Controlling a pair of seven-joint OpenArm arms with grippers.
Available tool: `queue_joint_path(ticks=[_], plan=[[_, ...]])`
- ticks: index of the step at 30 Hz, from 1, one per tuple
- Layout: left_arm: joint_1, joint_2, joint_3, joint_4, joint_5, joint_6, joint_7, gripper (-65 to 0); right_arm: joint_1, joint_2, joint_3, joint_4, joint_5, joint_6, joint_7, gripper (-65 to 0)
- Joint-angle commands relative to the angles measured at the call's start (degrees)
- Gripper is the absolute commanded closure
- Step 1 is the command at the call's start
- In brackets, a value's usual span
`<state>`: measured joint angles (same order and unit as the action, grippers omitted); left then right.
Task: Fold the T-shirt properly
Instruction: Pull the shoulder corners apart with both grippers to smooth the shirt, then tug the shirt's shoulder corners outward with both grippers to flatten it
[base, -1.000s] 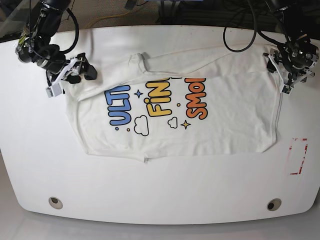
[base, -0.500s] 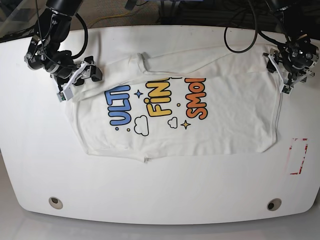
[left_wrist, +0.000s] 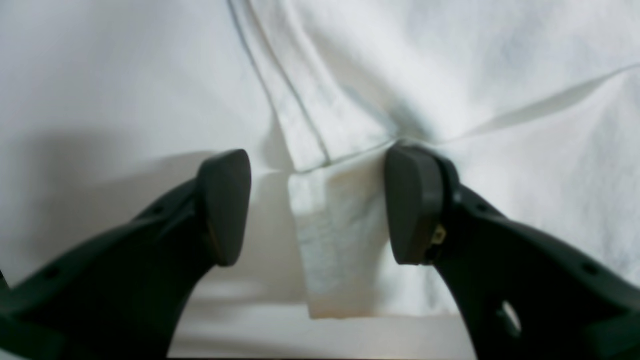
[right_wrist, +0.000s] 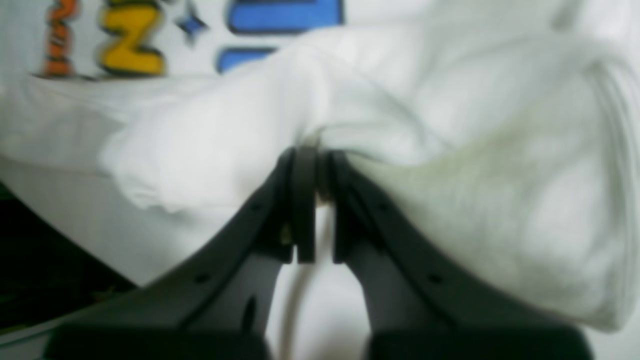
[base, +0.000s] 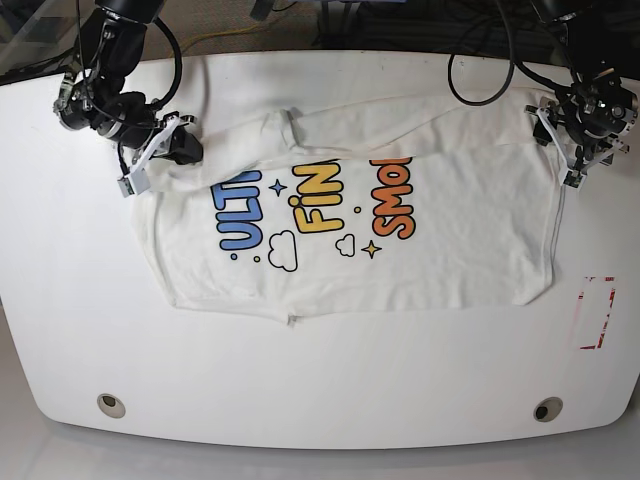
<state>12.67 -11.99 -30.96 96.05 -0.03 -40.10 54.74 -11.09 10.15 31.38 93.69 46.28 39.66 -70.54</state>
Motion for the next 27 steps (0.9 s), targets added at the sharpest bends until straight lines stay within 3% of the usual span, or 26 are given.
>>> queue_joint_path(ticks=[1,10,17,22,27], plan=[[-0.1,-0.7,-0.1,0.7,0.3,0.1,0.4,-38.9,-1.9,2.2,0.4,3.1,5.7,0.3,0.9,-0.2],[0.0,-0.7,-0.1,0.7,0.3,0.1,0.4,-38.9,-10.8,4.3,0.8,14.7,19.3,0.3,0.9,0.0],[0.0,-0.7,-0.1,0.9,0.3,0.1,0.4,-38.9,-14.6,6.0,3.4,15.7,26.6,0.3,-0.5,0.0],[0.0,-1.3,-0.1,0.8,0.3,0.1,0.4,-38.9,-18.0,6.4,8.0,15.7,27.3,0.3,-3.5,0.0],[0.0,-2.1,-0.1,0.8,0.3,0.1,0.4,-38.9,-19.5,10.7,9.1,15.4,27.0,0.3,-3.8,-0.6]])
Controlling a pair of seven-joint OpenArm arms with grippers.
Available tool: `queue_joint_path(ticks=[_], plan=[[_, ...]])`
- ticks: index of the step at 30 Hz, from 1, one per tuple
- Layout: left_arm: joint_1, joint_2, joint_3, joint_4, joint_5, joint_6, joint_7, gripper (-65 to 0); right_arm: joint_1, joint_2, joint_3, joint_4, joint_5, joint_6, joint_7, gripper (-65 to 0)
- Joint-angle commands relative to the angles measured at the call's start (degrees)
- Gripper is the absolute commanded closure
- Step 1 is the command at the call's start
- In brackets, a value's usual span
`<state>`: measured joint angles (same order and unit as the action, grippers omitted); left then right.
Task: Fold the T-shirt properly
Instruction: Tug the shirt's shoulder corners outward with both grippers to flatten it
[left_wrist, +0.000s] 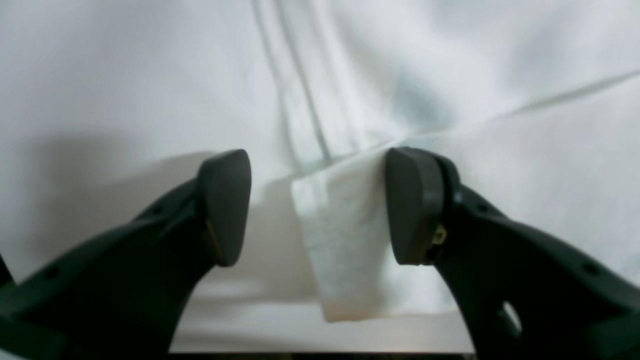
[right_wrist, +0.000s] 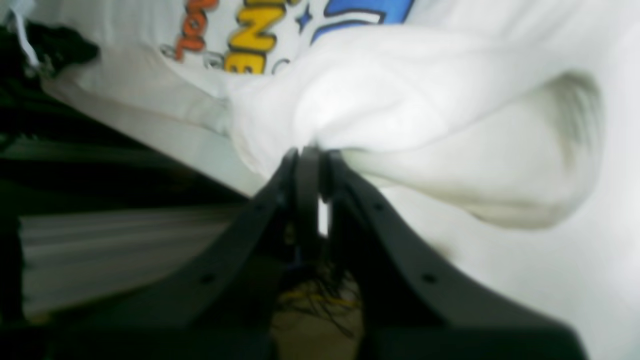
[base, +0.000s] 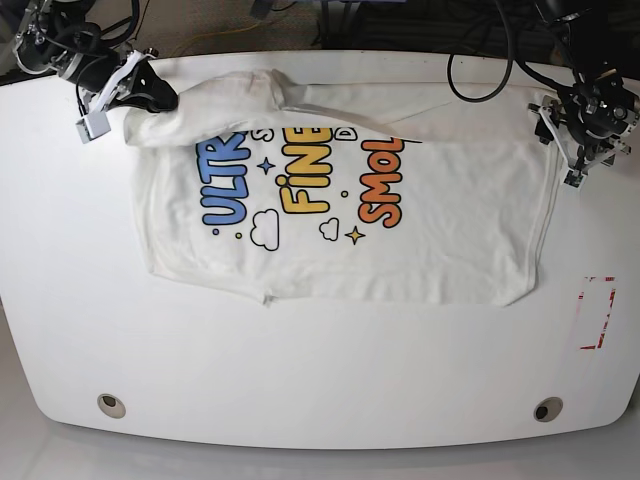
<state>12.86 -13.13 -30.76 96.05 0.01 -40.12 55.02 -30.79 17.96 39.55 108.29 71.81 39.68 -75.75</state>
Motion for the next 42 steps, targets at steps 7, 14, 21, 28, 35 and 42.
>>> queue_joint_path(ticks=[7,14,21,28,35,42], plan=[[-0.4,-1.1,-0.3,0.7,0.4,0.1,0.1,-38.9,3.6,4.8,0.8,0.8,1.6,0.3,1.3,-0.6],[-0.4,-1.1,-0.3,0.7,0.4,0.1,0.1,-38.9,16.2,4.2,-6.3,-6.1,-5.8,0.3,1.3,-0.6],[-0.2,-1.1,-0.4,0.8,0.4,0.1,0.1,-38.9,22.7,4.6,-9.4,-13.3,-13.9,0.3,1.2,-10.1],[-0.2,-1.1,-0.6,0.9,0.4,0.1,0.1,-38.9,17.8,6.5,-3.9,-13.1,-13.8,0.3,1.2,-46.6],[-0.1,-0.9,-0.3,1.3,0.3,0.1,0.3,-38.9,11.5,6.4,2.1,-13.5,-14.4,0.3,1.6,-48.8],[0.0,-0.8,-0.3,1.2,-0.1,0.1,0.5,-38.9,10.1,5.9,2.7,-18.3,-18.5,0.3,5.7,-48.8]])
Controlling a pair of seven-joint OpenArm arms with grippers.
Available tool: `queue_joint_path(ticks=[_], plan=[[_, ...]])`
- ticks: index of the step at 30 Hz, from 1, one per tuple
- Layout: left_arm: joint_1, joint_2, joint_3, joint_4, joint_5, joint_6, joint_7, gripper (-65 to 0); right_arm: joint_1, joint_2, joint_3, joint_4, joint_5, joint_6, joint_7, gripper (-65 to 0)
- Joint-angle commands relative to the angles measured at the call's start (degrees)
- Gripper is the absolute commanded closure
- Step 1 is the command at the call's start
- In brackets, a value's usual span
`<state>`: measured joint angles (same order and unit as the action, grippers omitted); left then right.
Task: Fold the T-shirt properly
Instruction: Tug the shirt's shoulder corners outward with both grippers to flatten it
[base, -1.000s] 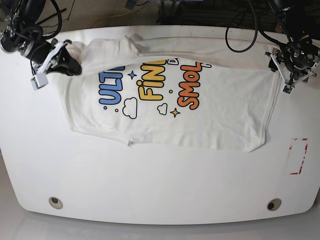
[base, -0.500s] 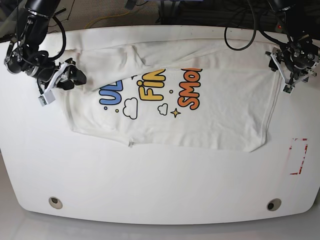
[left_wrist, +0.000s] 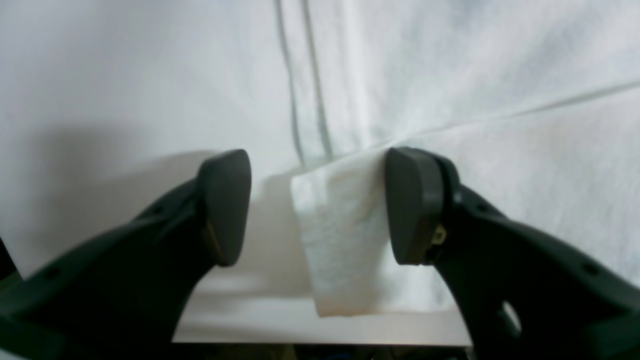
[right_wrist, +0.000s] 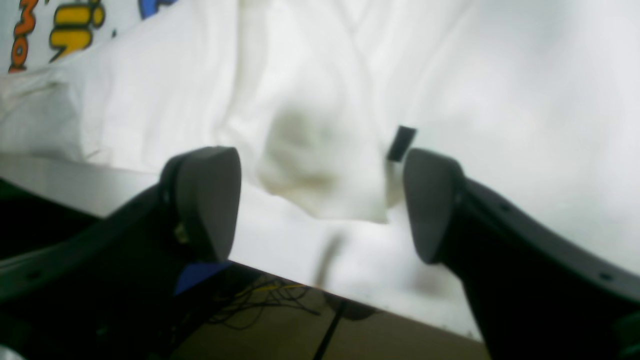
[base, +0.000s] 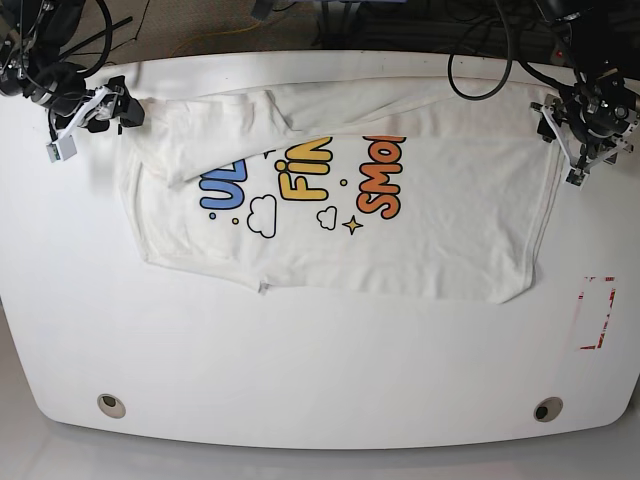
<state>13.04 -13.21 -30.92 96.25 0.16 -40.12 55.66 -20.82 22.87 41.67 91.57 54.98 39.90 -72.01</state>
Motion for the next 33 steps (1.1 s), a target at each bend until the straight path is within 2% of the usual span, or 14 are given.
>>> queue_joint_path(ticks=[1,6,9,14,15,16,20,24,30,32,33], plan=[[0.0,-0.7,-0.2,0.7,-0.2,0.1,-0.1,-38.9,0.3,0.4,0.5,-2.6,-2.6,0.1,2.7,-48.8],[0.4,-0.7,-0.2,-1.3,0.2,0.1,-0.4,-38.9,4.2,-0.7,-1.4,-6.5,-7.3,0.1,3.1,-48.5],[0.3,-0.7,-0.2,-3.2,0.2,0.1,-0.5,-38.9,5.2,-0.7,-3.6,-6.9,-9.3,0.1,3.6,-41.2],[0.3,-0.7,-0.3,-3.8,0.1,0.1,-2.5,-38.9,7.8,0.0,-5.1,-6.7,-12.1,0.1,3.6,-7.8],[0.3,-0.7,-0.4,-4.0,0.1,0.1,-2.7,-38.9,8.1,0.6,-5.2,-6.7,-12.4,0.1,3.6,-4.4],[0.3,-0.7,-0.5,-4.2,0.1,0.1,-2.7,-38.9,8.5,1.4,-5.2,-6.7,-12.4,0.1,3.5,-3.3],[0.5,-0.7,-0.6,-3.9,0.1,0.1,-2.7,-38.9,10.8,5.6,-9.3,-6.7,-12.4,0.1,3.5,-8.4],[2.1,-0.7,-1.6,-3.8,0.1,0.1,-2.6,-38.9,11.2,8.6,-12.0,-6.6,-12.2,0.1,3.1,-6.8],[4.3,-0.7,-3.0,-3.7,-0.2,0.1,-2.6,-39.0,9.9,8.7,-11.9,-6.6,-12.2,0.1,-1.0,-7.3],[5.3,-0.7,-3.0,-3.6,-0.3,0.1,-2.6,-39.0,8.5,8.6,-11.9,-6.1,-12.2,0.1,-1.0,-9.5],[5.7,-0.7,-3.0,-3.3,-0.3,0.1,-2.6,-39.0,7.5,8.5,-11.8,-5.2,-12.2,0.1,-0.9,-13.0]])
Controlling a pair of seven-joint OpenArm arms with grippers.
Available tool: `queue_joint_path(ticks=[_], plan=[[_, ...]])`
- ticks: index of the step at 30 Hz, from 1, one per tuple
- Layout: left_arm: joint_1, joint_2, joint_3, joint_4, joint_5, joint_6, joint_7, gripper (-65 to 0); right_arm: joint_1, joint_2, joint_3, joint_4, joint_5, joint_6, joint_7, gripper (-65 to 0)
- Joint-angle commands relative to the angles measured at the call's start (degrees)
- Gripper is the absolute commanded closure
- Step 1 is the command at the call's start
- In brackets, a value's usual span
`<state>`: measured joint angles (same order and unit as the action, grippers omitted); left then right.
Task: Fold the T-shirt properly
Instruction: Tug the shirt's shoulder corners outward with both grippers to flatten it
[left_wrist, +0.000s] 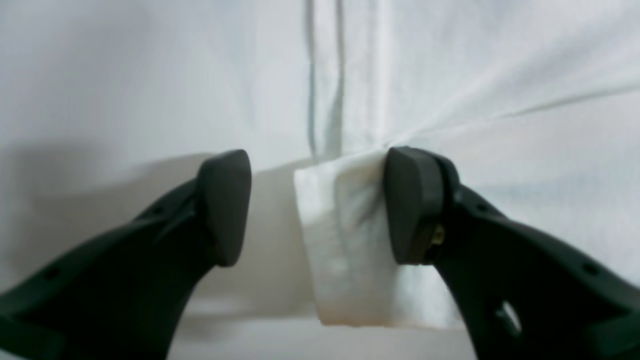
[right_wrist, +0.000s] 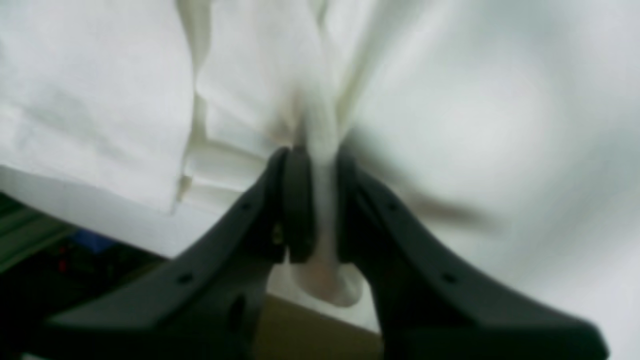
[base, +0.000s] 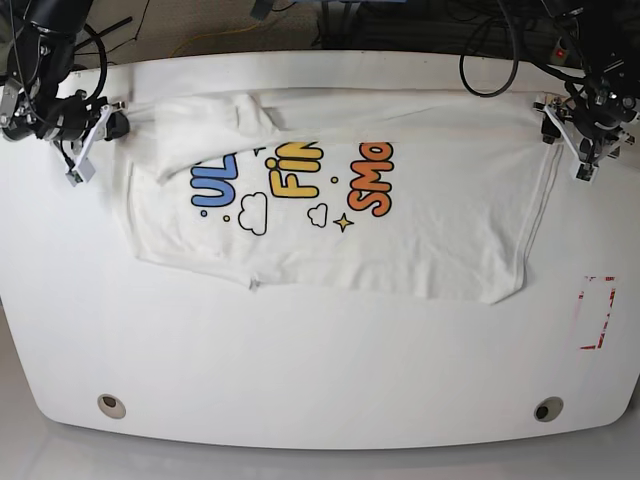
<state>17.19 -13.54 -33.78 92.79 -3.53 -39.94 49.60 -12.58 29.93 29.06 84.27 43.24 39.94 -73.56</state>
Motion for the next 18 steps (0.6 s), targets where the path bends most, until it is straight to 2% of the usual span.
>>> queue_joint_path(ticks=[1,4,8,11,14,18], plan=[[1.9,-0.4,-0.1,0.5,3.4,-0.1,3.5,-39.2,-1.4,1.0,0.8,2.7,-0.5,0.1,0.6,-15.5],[2.9,-0.3,-0.4,3.3,2.8,-0.1,3.5,-42.4,-4.1,-1.1,2.8,7.1,-0.5,0.1,0.5,-27.6],[3.9,0.7,-4.1,7.9,-2.3,-0.1,3.5,-49.7,-6.6,-4.7,7.1,15.0,-0.5,0.1,0.2,-38.5],[3.8,0.8,-5.4,11.0,-5.4,-0.1,4.5,-52.2,-7.6,-6.8,9.3,20.5,-0.5,0.1,-1.2,-42.5],[2.7,0.8,-5.4,13.5,-7.2,-0.1,7.8,-52.2,-7.6,-8.5,9.8,23.4,0.3,0.1,-3.7,-42.5],[0.0,0.8,-5.7,16.8,-7.8,-0.1,10.5,-52.2,-7.8,-10.6,9.8,23.6,4.9,0.1,-4.9,-42.5]])
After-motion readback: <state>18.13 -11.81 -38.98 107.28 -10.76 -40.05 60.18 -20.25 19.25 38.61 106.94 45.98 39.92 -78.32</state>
